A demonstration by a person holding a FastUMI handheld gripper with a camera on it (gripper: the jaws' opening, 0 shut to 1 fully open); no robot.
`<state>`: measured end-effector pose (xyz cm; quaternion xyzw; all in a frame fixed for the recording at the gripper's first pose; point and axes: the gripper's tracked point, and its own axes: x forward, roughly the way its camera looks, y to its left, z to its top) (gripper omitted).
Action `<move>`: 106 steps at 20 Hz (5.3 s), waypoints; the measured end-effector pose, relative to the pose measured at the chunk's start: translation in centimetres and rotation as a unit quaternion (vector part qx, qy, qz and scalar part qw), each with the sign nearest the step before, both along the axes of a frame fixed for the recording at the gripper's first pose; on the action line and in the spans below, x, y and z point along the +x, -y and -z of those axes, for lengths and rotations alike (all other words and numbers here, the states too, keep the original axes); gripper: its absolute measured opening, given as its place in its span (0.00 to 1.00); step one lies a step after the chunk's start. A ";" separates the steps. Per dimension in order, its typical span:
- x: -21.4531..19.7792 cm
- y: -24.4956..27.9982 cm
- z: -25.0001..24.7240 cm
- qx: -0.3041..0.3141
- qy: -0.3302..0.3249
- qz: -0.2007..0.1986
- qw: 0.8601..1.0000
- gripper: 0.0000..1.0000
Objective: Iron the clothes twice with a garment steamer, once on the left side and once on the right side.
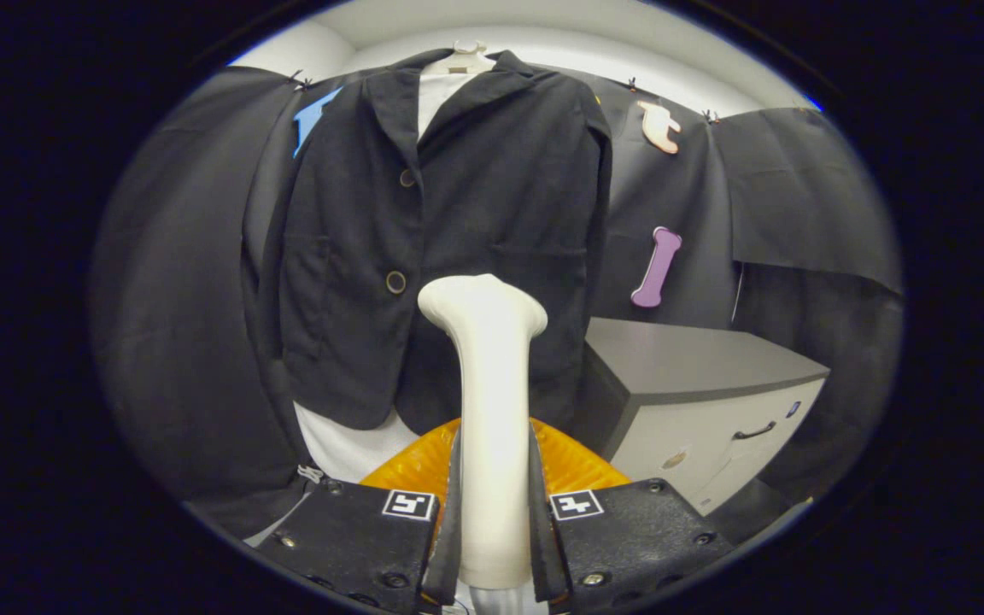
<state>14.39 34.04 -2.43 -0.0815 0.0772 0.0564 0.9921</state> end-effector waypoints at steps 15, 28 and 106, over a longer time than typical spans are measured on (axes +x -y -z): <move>-0.4 0.9 9.1 -0.032 -0.093 0.001 0.995 0.36; -2.1 1.0 5.5 -0.021 -0.074 -0.001 0.997 0.36; -1.7 -14.6 -8.9 -0.123 0.142 -0.075 0.979 0.36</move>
